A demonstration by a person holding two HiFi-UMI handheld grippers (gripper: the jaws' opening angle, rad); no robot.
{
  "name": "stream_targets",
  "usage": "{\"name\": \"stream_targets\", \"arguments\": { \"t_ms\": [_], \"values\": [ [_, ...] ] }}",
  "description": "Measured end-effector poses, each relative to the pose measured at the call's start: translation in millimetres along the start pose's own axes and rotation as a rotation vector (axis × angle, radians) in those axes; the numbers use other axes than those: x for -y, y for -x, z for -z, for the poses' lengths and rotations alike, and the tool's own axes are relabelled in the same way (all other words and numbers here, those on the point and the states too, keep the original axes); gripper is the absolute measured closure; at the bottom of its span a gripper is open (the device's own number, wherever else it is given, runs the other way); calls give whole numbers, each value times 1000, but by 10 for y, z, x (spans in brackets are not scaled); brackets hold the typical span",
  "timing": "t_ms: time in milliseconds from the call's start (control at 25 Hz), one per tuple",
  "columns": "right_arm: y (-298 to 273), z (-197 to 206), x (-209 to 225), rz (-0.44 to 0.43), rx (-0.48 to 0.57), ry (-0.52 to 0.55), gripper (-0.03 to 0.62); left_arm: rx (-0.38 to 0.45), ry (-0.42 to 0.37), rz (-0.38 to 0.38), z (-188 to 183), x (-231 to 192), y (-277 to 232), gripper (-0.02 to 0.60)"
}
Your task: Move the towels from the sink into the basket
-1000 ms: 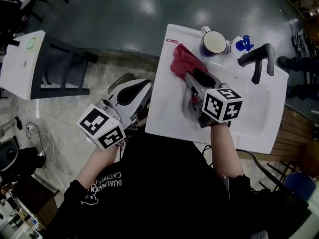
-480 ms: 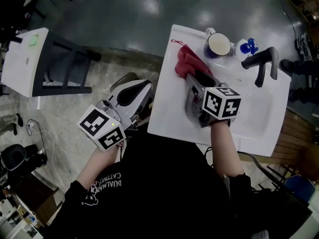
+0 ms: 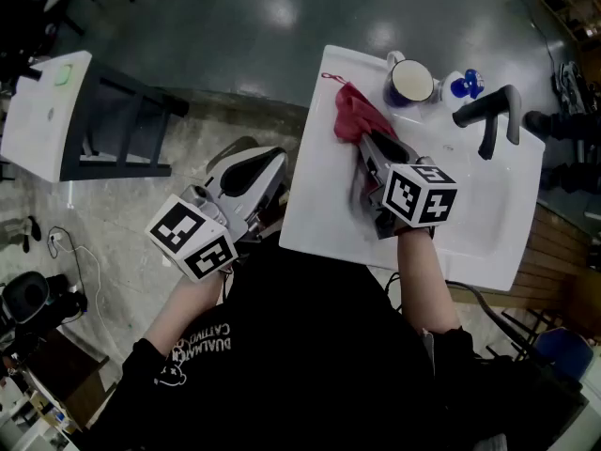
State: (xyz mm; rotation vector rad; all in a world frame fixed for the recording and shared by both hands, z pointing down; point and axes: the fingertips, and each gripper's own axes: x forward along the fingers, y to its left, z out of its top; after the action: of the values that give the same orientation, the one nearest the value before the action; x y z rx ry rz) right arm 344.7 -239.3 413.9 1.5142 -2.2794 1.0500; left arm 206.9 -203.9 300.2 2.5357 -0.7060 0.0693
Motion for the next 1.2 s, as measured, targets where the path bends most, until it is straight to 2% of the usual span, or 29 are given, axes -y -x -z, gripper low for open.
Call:
{"name": "stream_targets", "arguments": {
  "t_ms": [320, 600, 960, 1200],
  "values": [
    [316, -235, -180, 5, 116, -3, 540, 46, -26, 38, -175, 114, 134, 581],
    [526, -397, -447, 54, 174, 60, 545, 90, -19, 66, -264, 137, 377, 581],
    [669, -525, -972, 89, 260, 104, 545, 126, -29, 93, -352, 70, 863, 581],
    [637, -546, -1485, 88, 292, 117, 545, 143, -34, 101, -482, -61, 1312, 581]
  ]
}}
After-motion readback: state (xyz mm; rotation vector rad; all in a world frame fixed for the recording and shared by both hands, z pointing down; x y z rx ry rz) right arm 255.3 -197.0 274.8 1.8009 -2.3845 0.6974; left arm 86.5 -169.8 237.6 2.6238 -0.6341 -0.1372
